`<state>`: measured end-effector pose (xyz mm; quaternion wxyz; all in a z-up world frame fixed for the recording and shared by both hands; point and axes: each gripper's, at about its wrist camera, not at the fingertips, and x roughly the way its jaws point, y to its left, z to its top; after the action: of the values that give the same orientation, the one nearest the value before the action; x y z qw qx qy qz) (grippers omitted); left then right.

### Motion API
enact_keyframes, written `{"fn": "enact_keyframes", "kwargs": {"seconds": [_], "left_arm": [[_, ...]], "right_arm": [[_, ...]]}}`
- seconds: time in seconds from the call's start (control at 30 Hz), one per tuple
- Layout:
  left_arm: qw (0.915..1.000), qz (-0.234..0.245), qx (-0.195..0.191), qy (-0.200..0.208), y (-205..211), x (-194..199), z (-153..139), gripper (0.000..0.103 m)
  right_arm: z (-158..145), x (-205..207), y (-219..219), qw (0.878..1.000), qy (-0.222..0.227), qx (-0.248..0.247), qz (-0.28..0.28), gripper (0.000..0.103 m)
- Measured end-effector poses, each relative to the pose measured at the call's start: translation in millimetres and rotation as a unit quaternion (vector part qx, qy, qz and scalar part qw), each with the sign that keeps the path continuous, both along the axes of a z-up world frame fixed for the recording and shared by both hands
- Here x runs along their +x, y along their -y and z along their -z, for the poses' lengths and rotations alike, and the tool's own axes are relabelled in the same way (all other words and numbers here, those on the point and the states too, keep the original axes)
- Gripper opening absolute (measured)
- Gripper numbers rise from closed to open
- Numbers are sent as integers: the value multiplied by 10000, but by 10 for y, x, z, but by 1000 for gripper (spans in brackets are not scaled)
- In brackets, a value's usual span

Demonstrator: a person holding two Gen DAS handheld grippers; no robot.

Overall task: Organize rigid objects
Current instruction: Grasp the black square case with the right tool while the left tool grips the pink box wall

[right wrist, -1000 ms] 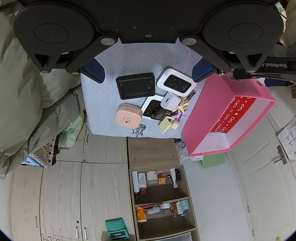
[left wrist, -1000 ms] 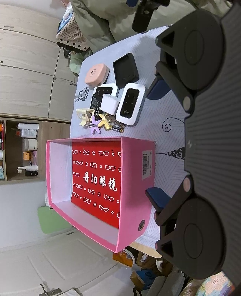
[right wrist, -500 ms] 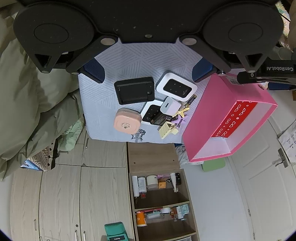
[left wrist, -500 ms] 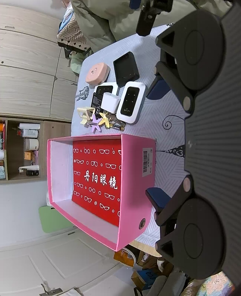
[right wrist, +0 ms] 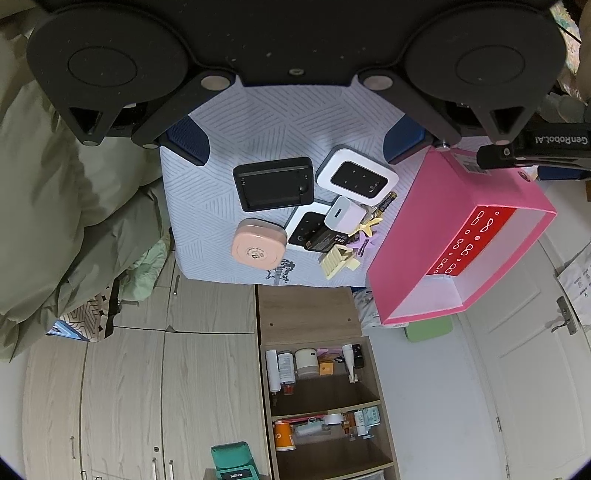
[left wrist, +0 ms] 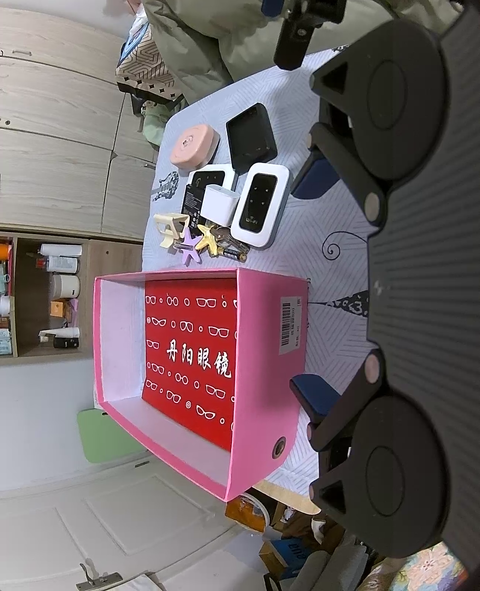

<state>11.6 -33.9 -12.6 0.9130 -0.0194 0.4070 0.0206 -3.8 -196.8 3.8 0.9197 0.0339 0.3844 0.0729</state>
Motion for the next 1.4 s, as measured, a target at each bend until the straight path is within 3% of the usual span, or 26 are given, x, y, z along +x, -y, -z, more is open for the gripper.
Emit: {"fn": "enact_keyframes", "kwargs": {"seconds": [0.23, 0.73, 0.83, 1.0, 1.13, 1.3, 1.4], "left_arm": [[9991, -82, -194, 376, -66, -115, -89, 103], [9995, 137, -70, 273, -22, -166, -102, 102], [9985, 391, 53, 369, -23, -208, -199, 102], [9935, 888, 514, 491, -78, -226, -364, 102], [9907, 1109, 624, 477, -209, -169, -503, 102], [9892, 1186, 765, 398, -391, -19, -626, 102], [9893, 1291, 647, 184, -518, 103, -673, 101]], "right_arm": [[3, -7, 12, 10000, 14, 24, -7, 102], [-44, -11, -14, 10000, -1, -31, -32, 102], [-122, -66, -15, 9995, 309, 44, -63, 102], [-205, -194, 20, 9883, 1468, 252, -328, 102], [-286, -57, 85, 9871, 1362, 666, -510, 102], [-308, 136, 22, 9879, 1158, 580, -856, 102], [-283, 205, -28, 9888, 1063, 480, -934, 102]]}}
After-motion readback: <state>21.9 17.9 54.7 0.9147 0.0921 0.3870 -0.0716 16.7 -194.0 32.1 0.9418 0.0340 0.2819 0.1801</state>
